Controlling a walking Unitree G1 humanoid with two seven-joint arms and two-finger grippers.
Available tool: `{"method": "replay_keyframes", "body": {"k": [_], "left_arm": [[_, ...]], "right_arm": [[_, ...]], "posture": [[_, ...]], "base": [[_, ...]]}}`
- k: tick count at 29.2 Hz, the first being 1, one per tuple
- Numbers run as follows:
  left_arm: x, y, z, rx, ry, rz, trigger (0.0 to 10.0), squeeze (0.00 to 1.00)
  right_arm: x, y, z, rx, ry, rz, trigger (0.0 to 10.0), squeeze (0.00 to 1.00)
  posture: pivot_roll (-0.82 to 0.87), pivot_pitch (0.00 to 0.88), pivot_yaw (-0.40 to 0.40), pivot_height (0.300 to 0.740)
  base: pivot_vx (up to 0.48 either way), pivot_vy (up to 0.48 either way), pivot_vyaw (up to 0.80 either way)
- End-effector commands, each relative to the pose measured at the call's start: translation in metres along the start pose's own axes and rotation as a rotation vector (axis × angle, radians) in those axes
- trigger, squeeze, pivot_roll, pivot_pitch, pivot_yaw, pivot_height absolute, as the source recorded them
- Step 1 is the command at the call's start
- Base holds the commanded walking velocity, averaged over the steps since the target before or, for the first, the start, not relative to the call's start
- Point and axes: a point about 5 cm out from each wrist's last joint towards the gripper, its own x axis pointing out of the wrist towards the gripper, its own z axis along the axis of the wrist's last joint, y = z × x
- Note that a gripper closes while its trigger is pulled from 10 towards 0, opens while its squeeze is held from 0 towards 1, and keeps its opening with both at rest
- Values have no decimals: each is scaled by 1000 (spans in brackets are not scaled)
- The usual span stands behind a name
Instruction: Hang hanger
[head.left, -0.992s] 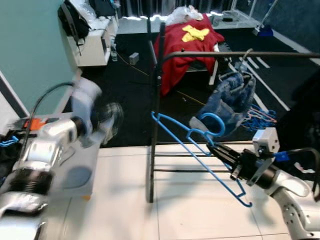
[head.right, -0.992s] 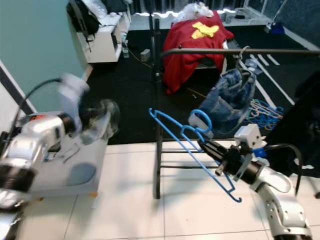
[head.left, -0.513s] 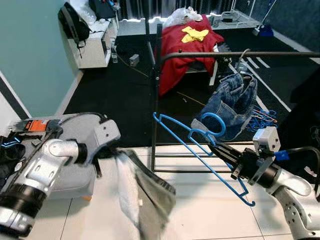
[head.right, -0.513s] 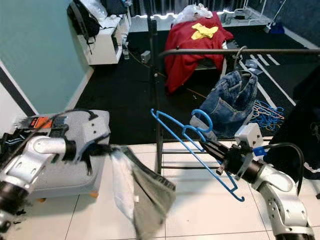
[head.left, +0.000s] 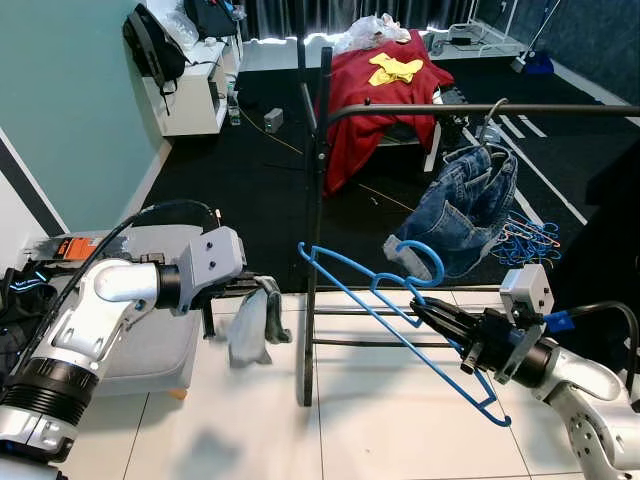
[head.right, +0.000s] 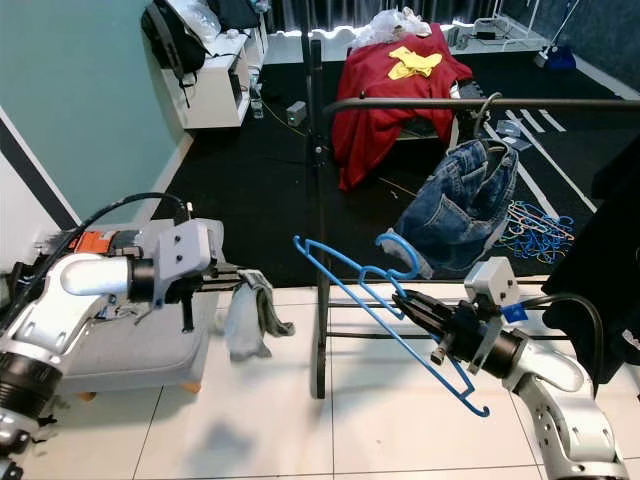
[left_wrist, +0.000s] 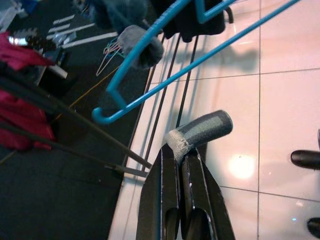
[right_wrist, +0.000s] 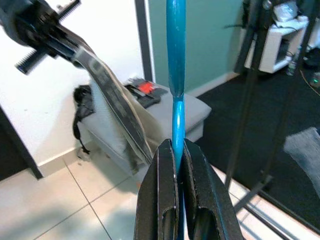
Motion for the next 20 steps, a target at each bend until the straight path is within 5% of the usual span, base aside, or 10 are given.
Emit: {"method": "replay_keyframes", "body": {"k": [1, 20], "left_arm": [[-4, -1, -6, 24, 29, -28, 10000, 0], [-7, 8, -14, -15, 81, -63, 10000, 0]], "right_arm": [[0, 5, -1, 13, 12, 43, 10000, 0], [-4, 33, 26, 177, -32, 306, 10000, 0]], "posture": [[-63, 74, 64, 740], [-68, 75, 74, 740]], "base": [[0, 0, 0], [0, 0, 0]]}}
